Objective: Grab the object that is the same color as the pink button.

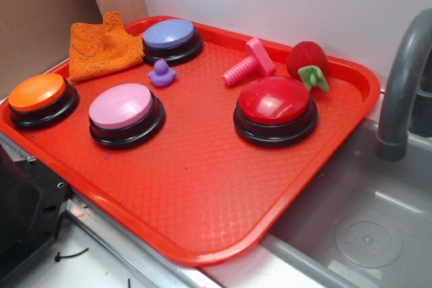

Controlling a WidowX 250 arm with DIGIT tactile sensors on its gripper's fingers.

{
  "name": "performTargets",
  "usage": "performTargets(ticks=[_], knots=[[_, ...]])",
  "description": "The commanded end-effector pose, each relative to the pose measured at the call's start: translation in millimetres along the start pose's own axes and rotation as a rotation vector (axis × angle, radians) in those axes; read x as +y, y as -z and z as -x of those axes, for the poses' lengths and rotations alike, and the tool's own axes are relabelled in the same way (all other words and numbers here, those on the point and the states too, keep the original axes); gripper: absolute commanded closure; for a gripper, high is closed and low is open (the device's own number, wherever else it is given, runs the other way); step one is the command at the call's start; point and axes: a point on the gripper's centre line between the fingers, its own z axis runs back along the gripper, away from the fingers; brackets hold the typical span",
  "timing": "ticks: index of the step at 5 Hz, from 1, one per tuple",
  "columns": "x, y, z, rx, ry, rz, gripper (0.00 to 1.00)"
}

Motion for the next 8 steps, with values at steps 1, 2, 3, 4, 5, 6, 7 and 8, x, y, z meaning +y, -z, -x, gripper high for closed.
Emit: performTargets(ticks=[1,2,3,4,5,6,7,8], knots=[[0,0,0,0.000,0.000,0.000,0.00],[-8,6,-17,-0.065,-0.036,-0.017,0.00],[-16,35,-44,-0.145,-0.005,0.024,0.00],[-19,58,-64,-0.164,-0.002,0.033,0.00],[-17,78,-86,-0.167,-0.028,0.060,0.00],[-21,111,-118,-0.162,-0.061,0.051,0.00],[-24,135,-136,-0.155,-0.059,0.036,0.00],[-19,168,-160,-0.141,-0.083,-0.011,0.00]])
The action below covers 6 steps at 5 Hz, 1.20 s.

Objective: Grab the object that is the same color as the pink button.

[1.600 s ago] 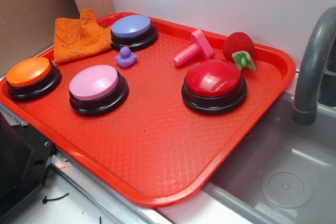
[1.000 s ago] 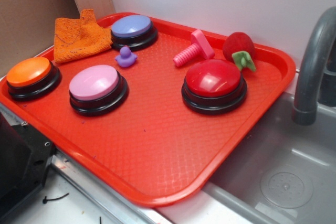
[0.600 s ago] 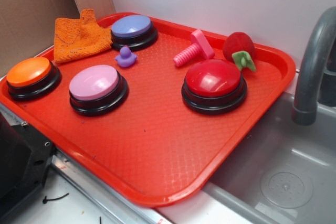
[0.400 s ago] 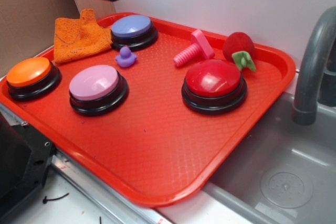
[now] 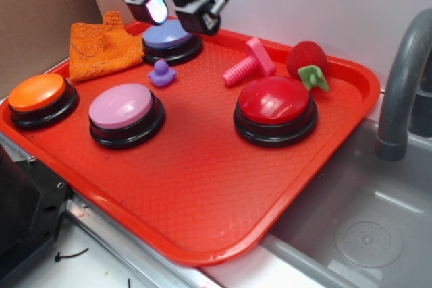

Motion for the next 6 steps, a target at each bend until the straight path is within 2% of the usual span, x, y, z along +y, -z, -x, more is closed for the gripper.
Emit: performTargets(ticks=[1,2,3,4,5,6], knots=[[0,49,-48,-0.022,-0.006,-0.059,0.00],[-2,67,-53,0.022,0.051,-0.020,0.00],[-1,83,-56,0.036,0.094,-0.027,0.00],[4,92,-57,0.038,0.094,-0.057,0.28],[5,94,-54,0.045,0.115,-0.046,1.00],[7,84,-53,0.122,0.123,-0.069,1.00]])
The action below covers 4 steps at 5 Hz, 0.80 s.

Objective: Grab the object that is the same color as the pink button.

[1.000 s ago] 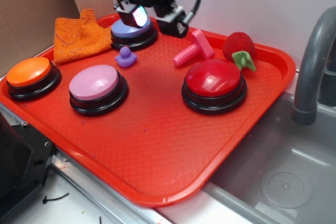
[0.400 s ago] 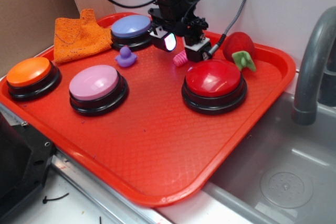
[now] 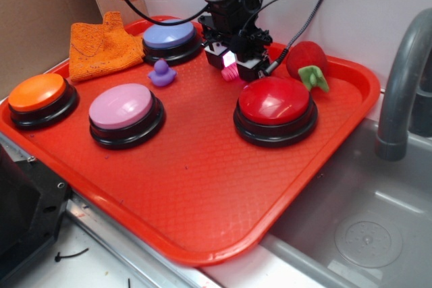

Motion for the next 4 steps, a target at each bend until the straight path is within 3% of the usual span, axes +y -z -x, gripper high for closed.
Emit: performTargets(ticks=[1,2,4], knots=[[15,-57,2,0.075,-0.035,-0.024,1.00],[19,-108,14,0.103,-0.149,-0.013,1.00],[32,-210,41,-0.029,-0.295,0.043,1.00]])
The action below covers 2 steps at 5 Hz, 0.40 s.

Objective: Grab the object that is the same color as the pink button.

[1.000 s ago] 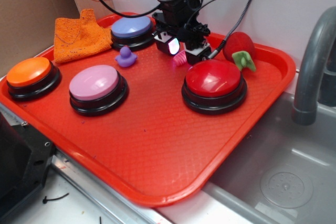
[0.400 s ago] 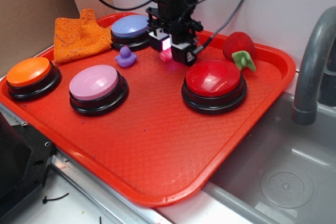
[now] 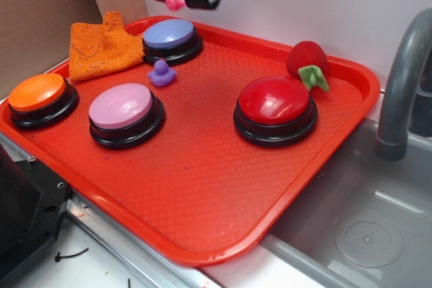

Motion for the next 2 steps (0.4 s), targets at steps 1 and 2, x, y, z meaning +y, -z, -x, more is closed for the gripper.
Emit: performTargets(ticks=[1,2], knots=[[15.6,-89.6,21.5,-0.192,-0.078,0.083,1.00],[11.6,-81.7,16.5,-0.178,-0.058,0.049,1.00]])
